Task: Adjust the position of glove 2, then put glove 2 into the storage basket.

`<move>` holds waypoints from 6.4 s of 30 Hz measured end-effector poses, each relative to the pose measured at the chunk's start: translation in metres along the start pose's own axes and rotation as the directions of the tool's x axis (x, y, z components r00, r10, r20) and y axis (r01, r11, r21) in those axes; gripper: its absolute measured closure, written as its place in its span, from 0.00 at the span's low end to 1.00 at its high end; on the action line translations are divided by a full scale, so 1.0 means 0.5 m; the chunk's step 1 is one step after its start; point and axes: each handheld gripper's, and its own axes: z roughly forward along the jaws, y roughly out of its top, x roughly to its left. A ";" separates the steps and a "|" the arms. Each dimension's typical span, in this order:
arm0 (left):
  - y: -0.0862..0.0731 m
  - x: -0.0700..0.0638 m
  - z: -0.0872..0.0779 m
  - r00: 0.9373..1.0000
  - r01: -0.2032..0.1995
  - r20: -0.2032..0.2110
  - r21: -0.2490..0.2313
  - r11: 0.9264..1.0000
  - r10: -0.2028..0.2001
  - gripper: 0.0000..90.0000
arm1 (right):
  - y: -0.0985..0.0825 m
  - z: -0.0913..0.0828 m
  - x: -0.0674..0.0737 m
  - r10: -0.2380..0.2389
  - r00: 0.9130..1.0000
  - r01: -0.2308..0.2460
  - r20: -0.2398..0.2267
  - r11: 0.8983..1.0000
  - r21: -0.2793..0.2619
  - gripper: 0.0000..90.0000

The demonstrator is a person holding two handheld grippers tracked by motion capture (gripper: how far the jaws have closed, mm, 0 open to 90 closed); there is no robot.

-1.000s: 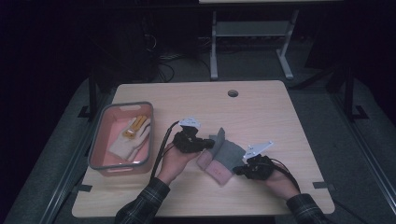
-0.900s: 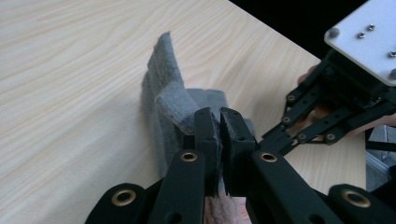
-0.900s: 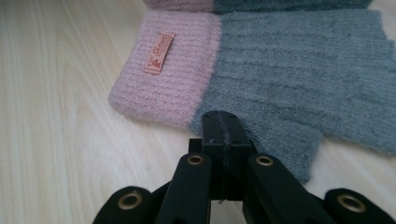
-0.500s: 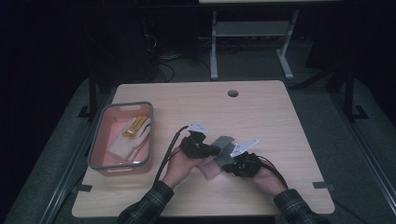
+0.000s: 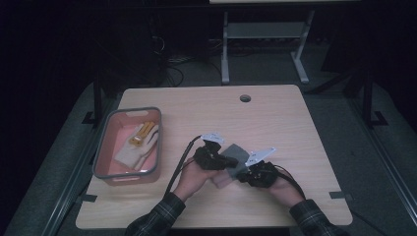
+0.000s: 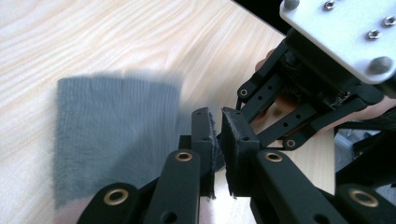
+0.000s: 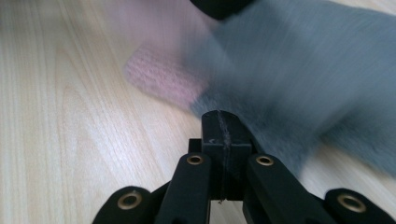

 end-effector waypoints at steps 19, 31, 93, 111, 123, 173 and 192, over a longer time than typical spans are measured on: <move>-0.012 0.037 -0.024 0.981 -0.078 -0.173 0.082 0.994 0.092 0.22 | -0.082 -0.096 -0.042 0.107 0.980 -0.101 0.166 0.994 -0.043 0.43; -0.043 0.039 0.019 0.975 -0.117 -0.167 0.178 0.977 0.148 0.14 | -0.112 -0.102 -0.047 0.124 0.971 -0.120 0.206 0.992 -0.035 0.22; -0.013 0.040 -0.034 0.998 -0.057 -0.021 0.157 0.986 0.061 0.66 | -0.124 -0.080 -0.071 0.168 0.946 -0.142 0.278 0.984 -0.112 0.10; 0.006 0.049 -0.086 0.997 -0.057 -0.052 0.141 0.988 0.065 0.66 | -0.124 -0.080 -0.071 0.166 0.946 -0.139 0.278 0.984 -0.113 0.10; 0.015 0.066 -0.136 0.996 -0.033 -0.082 0.096 0.995 0.041 0.66 | -0.124 -0.080 -0.072 0.157 0.948 -0.130 0.275 0.985 -0.112 0.10; -0.033 0.173 -0.366 0.948 0.100 -0.292 -0.095 0.990 -0.124 0.65 | -0.124 -0.080 -0.072 0.156 0.949 -0.130 0.274 0.985 -0.112 0.10; -0.098 0.217 -0.483 0.878 0.176 -0.416 -0.183 0.967 -0.238 0.65 | -0.124 -0.079 -0.072 0.157 0.948 -0.131 0.275 0.985 -0.112 0.10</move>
